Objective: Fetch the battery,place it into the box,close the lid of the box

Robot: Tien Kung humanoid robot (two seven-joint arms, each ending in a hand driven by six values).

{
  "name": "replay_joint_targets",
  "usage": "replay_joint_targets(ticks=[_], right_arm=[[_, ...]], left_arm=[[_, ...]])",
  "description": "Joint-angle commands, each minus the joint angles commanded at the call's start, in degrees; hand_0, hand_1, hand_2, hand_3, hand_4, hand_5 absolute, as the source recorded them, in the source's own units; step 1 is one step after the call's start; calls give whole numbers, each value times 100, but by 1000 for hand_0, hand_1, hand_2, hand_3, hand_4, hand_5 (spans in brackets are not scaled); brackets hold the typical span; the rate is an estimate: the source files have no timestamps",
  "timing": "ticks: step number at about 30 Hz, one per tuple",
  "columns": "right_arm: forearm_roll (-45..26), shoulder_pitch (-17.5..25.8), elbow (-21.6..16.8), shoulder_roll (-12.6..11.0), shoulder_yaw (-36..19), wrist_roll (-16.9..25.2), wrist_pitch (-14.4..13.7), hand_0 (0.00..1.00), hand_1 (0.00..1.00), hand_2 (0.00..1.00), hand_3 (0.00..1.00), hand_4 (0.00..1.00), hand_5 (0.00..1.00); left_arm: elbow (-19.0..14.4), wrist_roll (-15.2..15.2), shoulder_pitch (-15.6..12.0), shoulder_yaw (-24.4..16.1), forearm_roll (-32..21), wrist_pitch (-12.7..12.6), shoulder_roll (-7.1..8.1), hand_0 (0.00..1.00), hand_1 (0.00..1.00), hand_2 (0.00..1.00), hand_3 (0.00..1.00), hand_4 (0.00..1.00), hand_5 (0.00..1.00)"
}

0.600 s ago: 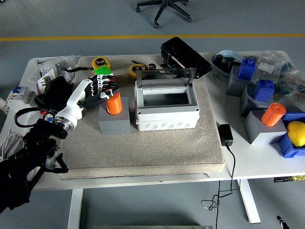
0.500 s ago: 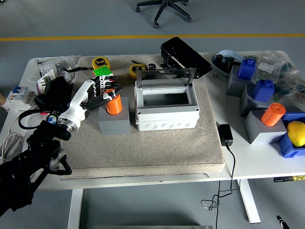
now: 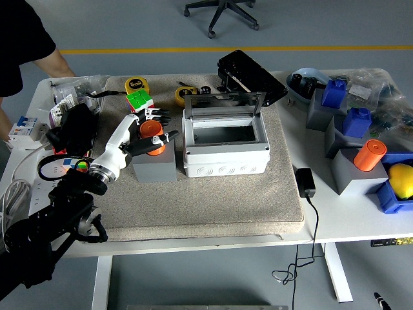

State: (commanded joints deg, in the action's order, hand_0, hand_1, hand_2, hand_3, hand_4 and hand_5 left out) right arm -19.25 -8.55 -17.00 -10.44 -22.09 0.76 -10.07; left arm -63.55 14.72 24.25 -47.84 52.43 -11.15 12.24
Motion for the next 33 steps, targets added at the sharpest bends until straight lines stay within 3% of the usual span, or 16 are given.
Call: replay_joint_targets(ticks=[4, 5, 10, 11, 16, 17, 22, 23, 28, 29, 33], right_arm=[[-9, 1, 2, 2, 18, 0, 1, 728, 666, 653, 600, 998, 620], [-9, 1, 2, 3, 18, 1, 0, 728, 665, 653, 600, 998, 620], [-9, 2, 0, 1, 26, 2, -6, 728, 665, 653, 600, 998, 620], [-12, -1, 1, 0, 35, 1, -7, 727, 666, 653, 600, 998, 620], [-24, -4, 2, 3, 46, -3, -4, 727, 666, 653, 600, 998, 620], [-25, -6, 1, 3, 47, -3, -5, 728, 665, 653, 600, 998, 620], [-23, -16, 0, -4, 50, -5, -15, 728, 665, 653, 600, 998, 620], [-23, -17, 0, -5, 53, -5, -17, 727, 665, 653, 600, 998, 619], [-26, -18, -1, -2, 65, -2, -17, 727, 665, 653, 600, 998, 619], [-30, -16, 0, 1, 72, -2, -13, 726, 665, 653, 600, 998, 619], [-34, -24, -1, 4, 79, -4, -7, 726, 665, 653, 600, 998, 619]], left_arm=[[54, 24, 32, 37, -106, -32, -52, 657, 637, 602, 622, 998, 103], [67, 38, 39, 45, -129, -41, -58, 615, 579, 569, 581, 998, 24], [145, 61, 69, 28, -314, -44, -91, 615, 579, 569, 581, 998, 24], [169, 56, 79, 9, -371, -39, -105, 543, 525, 536, 555, 991, 2], [234, 26, 114, -6, -513, -11, -167, 543, 525, 536, 555, 991, 2], [246, 21, 119, -5, -531, -6, -177, 488, 479, 465, 505, 998, 2], [316, 1, 146, -29, -672, 42, -241, 488, 479, 465, 505, 998, 2], [326, 1, 152, -31, -693, 52, -246, 421, 417, 395, 379, 915, 2], [376, -14, 182, -54, -781, 79, -280, 421, 417, 395, 379, 915, 2], [384, -18, 186, -58, -793, 94, -290, 332, 318, 273, 205, 715, 2], [407, -37, 217, -37, -811, 145, -307, 332, 318, 273, 205, 715, 2]])
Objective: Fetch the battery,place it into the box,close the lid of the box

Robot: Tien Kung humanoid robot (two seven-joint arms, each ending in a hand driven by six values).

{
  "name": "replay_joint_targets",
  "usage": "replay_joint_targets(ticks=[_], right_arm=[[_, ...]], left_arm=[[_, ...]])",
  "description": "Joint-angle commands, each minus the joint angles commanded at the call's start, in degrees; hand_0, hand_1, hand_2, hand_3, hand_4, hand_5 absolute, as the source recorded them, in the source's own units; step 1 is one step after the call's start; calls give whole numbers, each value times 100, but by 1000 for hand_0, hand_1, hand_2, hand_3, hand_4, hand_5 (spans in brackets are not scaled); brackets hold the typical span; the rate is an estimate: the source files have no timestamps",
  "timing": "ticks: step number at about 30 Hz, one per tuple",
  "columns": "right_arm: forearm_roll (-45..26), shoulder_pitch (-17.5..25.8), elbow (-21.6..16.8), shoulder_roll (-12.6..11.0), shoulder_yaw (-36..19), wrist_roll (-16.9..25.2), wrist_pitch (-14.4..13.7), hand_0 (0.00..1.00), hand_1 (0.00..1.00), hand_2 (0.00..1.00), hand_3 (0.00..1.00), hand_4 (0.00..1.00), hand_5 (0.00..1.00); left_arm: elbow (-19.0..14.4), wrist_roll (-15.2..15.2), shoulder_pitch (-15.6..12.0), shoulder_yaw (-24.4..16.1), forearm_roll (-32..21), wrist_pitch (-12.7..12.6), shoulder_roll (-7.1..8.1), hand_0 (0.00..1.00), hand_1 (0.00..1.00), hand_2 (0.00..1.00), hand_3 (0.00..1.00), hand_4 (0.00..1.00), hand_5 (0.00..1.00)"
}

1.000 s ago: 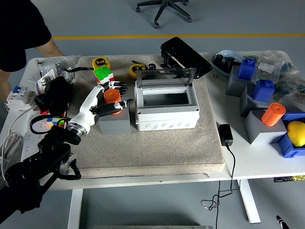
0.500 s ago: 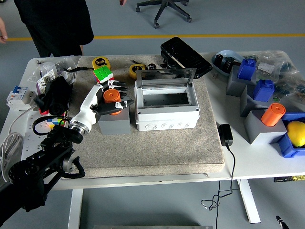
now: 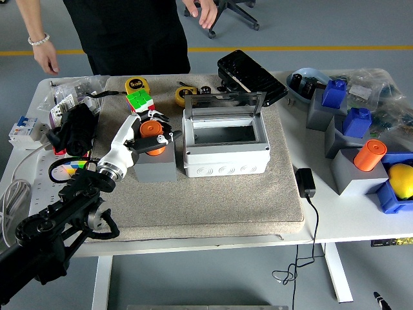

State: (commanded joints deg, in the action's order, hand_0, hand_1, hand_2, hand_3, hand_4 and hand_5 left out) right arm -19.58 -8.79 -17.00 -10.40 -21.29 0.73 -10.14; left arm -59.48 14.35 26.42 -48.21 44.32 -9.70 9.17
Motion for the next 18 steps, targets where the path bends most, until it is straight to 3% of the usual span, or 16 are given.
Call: replay_joint_targets(ticks=[1, 2, 7, 8, 18], right_arm=[[0, -1, 0, 0, -2, -1, 1, 726, 665, 653, 600, 998, 619], [0, -1, -1, -1, -3, -1, 2, 727, 665, 653, 600, 998, 619], [-3, -6, -1, -9, -4, -1, 3, 727, 665, 653, 600, 998, 619], [-5, -7, -1, -10, -2, 1, 3, 727, 665, 653, 600, 998, 616], [5, -16, -5, -4, -1, 23, 8, 727, 665, 653, 600, 998, 616]], left_arm=[[5, -13, 6, 9, -2, 27, -4, 332, 318, 273, 205, 715, 2], [9, -19, 11, 18, -2, 45, -7, 251, 217, 188, 171, 396, 2], [35, -48, 34, 57, -44, 116, -17, 251, 217, 188, 171, 396, 2], [40, -51, 36, 61, -48, 129, -18, 232, 182, 160, 158, 227, 2], [34, -27, 61, 68, -87, 128, -23, 230, 179, 156, 161, 229, 2]])
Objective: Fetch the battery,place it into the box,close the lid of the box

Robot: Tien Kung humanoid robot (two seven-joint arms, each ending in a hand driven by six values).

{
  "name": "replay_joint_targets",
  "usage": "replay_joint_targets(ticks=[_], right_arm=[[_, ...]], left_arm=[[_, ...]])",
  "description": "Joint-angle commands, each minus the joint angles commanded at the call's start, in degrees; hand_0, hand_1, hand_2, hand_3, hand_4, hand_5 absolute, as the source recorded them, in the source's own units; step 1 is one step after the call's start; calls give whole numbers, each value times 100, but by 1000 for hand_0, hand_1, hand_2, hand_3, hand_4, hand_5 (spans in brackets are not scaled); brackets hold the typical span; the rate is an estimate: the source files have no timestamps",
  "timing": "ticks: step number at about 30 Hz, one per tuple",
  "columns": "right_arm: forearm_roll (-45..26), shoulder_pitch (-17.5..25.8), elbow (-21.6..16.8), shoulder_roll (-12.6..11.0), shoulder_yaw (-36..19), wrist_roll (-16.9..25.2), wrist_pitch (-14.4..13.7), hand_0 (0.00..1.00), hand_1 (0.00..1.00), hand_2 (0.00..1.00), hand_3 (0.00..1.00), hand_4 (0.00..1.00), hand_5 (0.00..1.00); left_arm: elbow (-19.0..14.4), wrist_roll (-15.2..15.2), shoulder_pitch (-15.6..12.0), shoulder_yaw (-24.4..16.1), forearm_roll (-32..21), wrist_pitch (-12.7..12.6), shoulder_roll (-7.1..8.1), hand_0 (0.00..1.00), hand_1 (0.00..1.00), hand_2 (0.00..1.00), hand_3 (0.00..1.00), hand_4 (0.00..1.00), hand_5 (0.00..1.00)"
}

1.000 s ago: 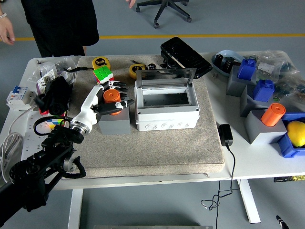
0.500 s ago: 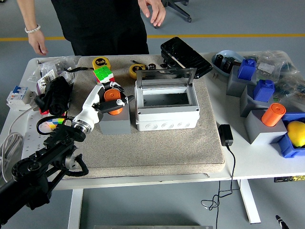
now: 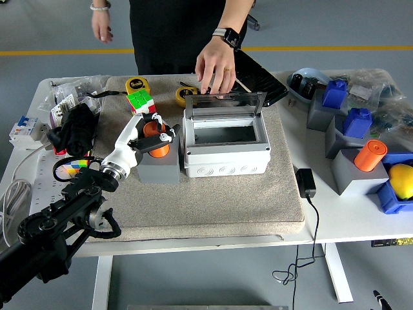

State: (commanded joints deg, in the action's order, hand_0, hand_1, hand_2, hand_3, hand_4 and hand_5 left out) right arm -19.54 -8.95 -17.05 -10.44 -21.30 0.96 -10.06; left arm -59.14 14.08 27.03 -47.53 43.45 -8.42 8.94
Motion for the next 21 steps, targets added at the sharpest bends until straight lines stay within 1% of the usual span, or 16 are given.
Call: replay_joint_targets(ticks=[3, 5, 8, 9, 11, 13, 14, 16, 18, 21], right_arm=[[-8, 3, 3, -1, -4, 0, -2, 727, 665, 653, 600, 998, 616], [-12, 1, 6, -2, -12, 3, -7, 727, 665, 653, 600, 998, 616], [-3, 1, 3, -3, -29, 10, -12, 727, 665, 653, 600, 998, 616], [-6, 0, 4, -2, -30, 14, -15, 726, 665, 653, 599, 998, 616], [-1, 0, 4, -2, -37, 20, -17, 726, 665, 653, 599, 998, 616], [5, 0, 4, -2, -49, 27, -20, 726, 665, 653, 599, 998, 616], [6, 0, 4, -3, -51, 30, -20, 726, 665, 653, 599, 998, 615], [6, 0, 4, -9, -51, 34, -23, 726, 665, 653, 599, 998, 615], [7, -4, 4, -15, -49, 37, -24, 726, 665, 653, 599, 998, 615], [-7, -10, 7, -25, -35, 36, -25, 726, 664, 653, 599, 998, 615]], left_arm=[[-45, 22, 5, -18, 26, -11, 11, 230, 180, 156, 165, 238, 2], [-121, 68, 6, -55, 183, -32, 19, 230, 180, 156, 165, 238, 2], [-315, 49, 18, -118, 395, -57, 52, 230, 180, 156, 165, 238, 2], [-437, 22, 34, -128, 542, -99, 73, 224, 175, 154, 170, 180, 2], [-629, -21, 81, -83, 856, -262, 104, 224, 175, 154, 170, 180, 2], [-814, -70, 165, 17, 1252, -380, 148, 224, 175, 154, 170, 180, 2], [-883, -135, 217, 73, 1515, -389, 169, 222, 168, 144, 168, 108, 2], [-987, -248, 366, 235, 1856, -364, 200, 222, 168, 144, 168, 108, 2], [-1051, -338, 498, 363, 2003, -318, 210, 222, 168, 144, 168, 108, 2], [-1148, -542, 764, 598, 2169, -284, 175, 222, 168, 144, 172, 88, 2]])
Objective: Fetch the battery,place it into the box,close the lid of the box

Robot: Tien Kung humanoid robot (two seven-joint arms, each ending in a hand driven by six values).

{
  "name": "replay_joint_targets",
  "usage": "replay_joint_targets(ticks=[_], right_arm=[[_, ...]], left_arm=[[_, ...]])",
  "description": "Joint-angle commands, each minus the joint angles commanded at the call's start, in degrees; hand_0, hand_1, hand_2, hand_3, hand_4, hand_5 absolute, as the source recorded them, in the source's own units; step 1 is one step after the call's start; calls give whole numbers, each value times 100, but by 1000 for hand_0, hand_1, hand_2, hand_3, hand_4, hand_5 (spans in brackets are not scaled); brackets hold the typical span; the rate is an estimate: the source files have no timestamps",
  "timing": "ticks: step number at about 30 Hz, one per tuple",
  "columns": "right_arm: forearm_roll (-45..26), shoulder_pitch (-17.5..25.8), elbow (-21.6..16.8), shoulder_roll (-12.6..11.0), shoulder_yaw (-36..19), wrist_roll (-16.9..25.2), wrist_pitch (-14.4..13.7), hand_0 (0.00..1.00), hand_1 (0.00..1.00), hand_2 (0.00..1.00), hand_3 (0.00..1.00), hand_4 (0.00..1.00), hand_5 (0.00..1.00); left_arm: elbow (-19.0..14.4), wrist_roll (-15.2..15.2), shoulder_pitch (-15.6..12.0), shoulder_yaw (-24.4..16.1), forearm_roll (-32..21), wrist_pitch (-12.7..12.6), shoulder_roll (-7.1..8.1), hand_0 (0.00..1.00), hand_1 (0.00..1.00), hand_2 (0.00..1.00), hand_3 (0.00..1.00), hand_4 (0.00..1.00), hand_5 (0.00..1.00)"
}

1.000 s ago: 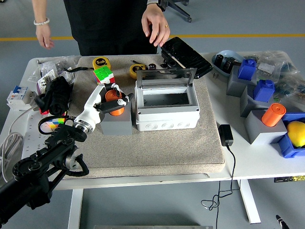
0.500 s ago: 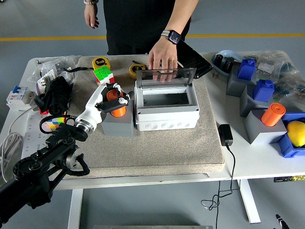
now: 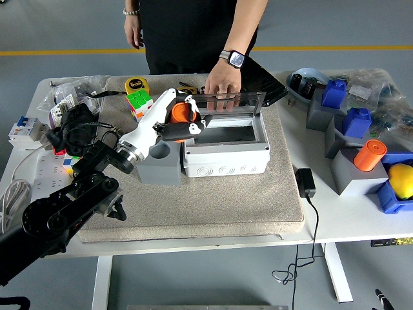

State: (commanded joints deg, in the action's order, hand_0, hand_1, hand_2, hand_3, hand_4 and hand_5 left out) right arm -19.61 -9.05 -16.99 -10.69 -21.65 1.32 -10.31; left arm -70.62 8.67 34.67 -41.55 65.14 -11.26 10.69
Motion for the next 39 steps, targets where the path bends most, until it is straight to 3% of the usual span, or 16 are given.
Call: replay_joint_targets(ticks=[5, 11, 12, 16, 17, 21, 22, 23, 29, 30, 35, 36, 39], right_arm=[[-7, -23, -2, -22, 32, 4, -13, 726, 664, 653, 599, 998, 615], [-19, -38, -7, -49, 90, 14, -32, 726, 664, 653, 599, 998, 615], [-26, -39, -6, -53, 106, 14, -34, 726, 663, 653, 599, 998, 614], [-24, -43, -14, -70, 140, 18, -44, 726, 663, 653, 599, 998, 614], [-25, -45, -16, -76, 149, 19, -47, 726, 664, 653, 599, 998, 614], [-18, -56, -24, -94, 173, 25, -64, 726, 664, 653, 599, 998, 614], [-15, -58, -27, -97, 176, 26, -66, 726, 664, 653, 599, 998, 614], [-12, -62, -31, -104, 182, 30, -72, 726, 664, 653, 599, 998, 614], [8, -65, -48, -118, 184, 50, -91, 726, 664, 653, 599, 998, 614], [2, -65, -48, -118, 185, 52, -92, 726, 664, 653, 598, 998, 614], [31, -61, -56, -129, 170, 52, -109, 726, 664, 653, 598, 998, 614], [35, -61, -57, -129, 164, 51, -110, 726, 664, 653, 598, 998, 614], [31, -57, -56, -123, 158, 52, -110, 726, 664, 653, 598, 998, 614]], left_arm=[[-18, -290, 509, 434, 372, -170, -138, 222, 168, 144, 172, 88, 2], [229, -810, 1066, 1027, 827, -232, -451, 224, 170, 146, 174, 88, 2], [312, -962, 1163, 1149, 952, -190, -526, 226, 176, 150, 176, 133, 2], [549, -1483, 1458, 1509, 1305, -45, -748, 226, 176, 150, 176, 133, 2], [626, -1614, 1543, 1594, 1373, -7, -814, 229, 188, 157, 194, 261, 2], [971, -1908, 1853, 1839, 1530, 40, -1068, 229, 188, 157, 194, 261, 2], [1029, -1943, 1902, 1867, 1546, 44, -1069, 229, 188, 157, 194, 261, 2], [1133, -2010, 1998, 1917, 1547, 53, -1069, 231, 183, 158, 194, 345, 2], [1661, -2303, 2350, 2150, 1473, 95, -1069, 231, 183, 158, 194, 345, 2], [1710, -2347, 2371, 2167, 1464, 111, -1069, 226, 178, 160, 201, 436, 2], [1878, -2364, 2398, 2194, 1305, 163, -1069, 226, 178, 160, 201, 436, 2], [1883, -2317, 2389, 2192, 1280, 148, -1069, 242, 270, 237, 299, 725, 2], [1859, -2200, 2363, 2181, 1203, 134, -1069, 242, 270, 237, 299, 725, 2]])
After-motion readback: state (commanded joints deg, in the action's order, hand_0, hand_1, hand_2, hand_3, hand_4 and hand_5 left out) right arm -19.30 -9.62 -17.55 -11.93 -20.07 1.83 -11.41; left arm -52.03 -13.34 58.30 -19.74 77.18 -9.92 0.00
